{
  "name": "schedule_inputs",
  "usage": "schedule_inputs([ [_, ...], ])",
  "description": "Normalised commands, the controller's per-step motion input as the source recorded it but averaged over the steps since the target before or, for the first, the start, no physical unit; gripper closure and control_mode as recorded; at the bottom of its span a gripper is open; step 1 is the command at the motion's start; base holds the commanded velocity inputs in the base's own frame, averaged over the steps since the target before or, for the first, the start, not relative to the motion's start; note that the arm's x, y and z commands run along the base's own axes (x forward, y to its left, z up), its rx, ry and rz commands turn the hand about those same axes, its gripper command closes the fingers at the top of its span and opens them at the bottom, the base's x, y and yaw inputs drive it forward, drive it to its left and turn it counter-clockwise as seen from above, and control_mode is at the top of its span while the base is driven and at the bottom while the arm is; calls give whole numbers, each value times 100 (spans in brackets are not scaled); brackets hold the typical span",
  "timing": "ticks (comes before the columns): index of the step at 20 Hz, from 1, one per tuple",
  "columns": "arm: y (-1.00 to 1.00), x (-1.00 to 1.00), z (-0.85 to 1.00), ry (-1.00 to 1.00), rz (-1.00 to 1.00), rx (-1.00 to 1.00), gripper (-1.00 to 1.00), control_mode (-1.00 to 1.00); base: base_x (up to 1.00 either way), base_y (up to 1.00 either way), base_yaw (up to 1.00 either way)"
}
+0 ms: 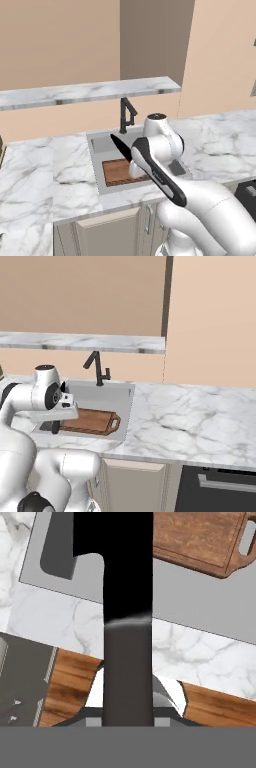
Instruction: Move the cutting board and knife to the sink. Then move spray from the shelves to the counter.
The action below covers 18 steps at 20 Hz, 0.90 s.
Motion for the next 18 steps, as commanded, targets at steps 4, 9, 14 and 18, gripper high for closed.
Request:
schedule_inputs([
  [4, -15, 40, -2, 5, 18, 0, 100, -100, 0, 0, 0],
  [9, -9, 39, -12, 0, 4, -7, 100, -100, 0, 0, 0],
  [14, -4, 45, -24, 0, 0, -19, 100, -100, 0, 0, 0],
  [18, -12, 47, -17, 0, 3, -3, 100, -100, 0, 0, 0],
])
